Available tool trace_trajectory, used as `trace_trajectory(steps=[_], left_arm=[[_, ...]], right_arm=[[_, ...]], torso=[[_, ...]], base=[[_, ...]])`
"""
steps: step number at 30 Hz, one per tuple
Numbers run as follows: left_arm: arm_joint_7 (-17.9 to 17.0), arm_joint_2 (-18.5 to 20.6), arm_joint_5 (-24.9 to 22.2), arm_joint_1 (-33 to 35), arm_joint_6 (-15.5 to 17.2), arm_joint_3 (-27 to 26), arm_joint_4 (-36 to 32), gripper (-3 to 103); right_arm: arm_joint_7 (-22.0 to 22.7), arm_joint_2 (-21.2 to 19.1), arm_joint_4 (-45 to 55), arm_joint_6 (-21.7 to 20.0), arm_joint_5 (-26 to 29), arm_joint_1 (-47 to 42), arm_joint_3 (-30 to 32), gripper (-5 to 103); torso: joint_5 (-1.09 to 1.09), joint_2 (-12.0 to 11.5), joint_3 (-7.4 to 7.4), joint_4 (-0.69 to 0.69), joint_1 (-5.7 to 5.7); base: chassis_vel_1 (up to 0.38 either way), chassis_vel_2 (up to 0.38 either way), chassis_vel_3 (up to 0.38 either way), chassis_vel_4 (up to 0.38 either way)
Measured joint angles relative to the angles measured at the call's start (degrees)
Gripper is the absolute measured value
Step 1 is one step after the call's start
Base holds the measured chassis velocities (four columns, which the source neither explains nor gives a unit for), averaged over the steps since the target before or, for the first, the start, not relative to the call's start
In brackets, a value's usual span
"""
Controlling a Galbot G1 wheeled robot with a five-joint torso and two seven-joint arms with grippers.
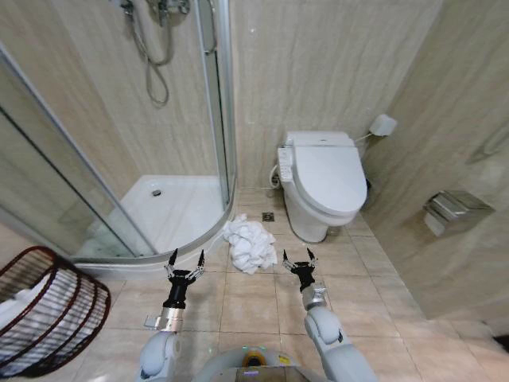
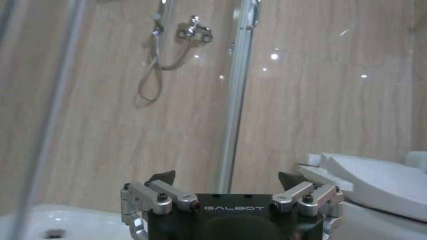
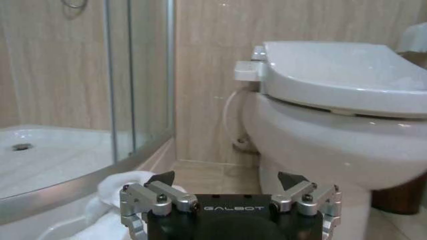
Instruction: Discard the used towel into the hamper.
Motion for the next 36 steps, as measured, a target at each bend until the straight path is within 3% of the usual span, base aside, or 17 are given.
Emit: trace_trajectory(steps=[17,36], left_arm=[[0.0,0.0,0.0,0.1,-1.5,-0.1,0.4,100],[-0.1,-0.9,0.9,0.4,-1.6,0.0,-0.1,100]], right_arm=[[1.5,0.1,0.7,-0.9,0.2,-0.5,0.0,100],[1.1,-0.7,0.5,-1.1,0.0,-0.9,0.0,100]], torso=[[0.00,0.1,0.07,0.02,0.00],[0.01,0.2,0.10,0.00,-0.01]], base=[[0.099,0.097,0.104,0.093],[-0.089,-0.084,0.088,0.080]])
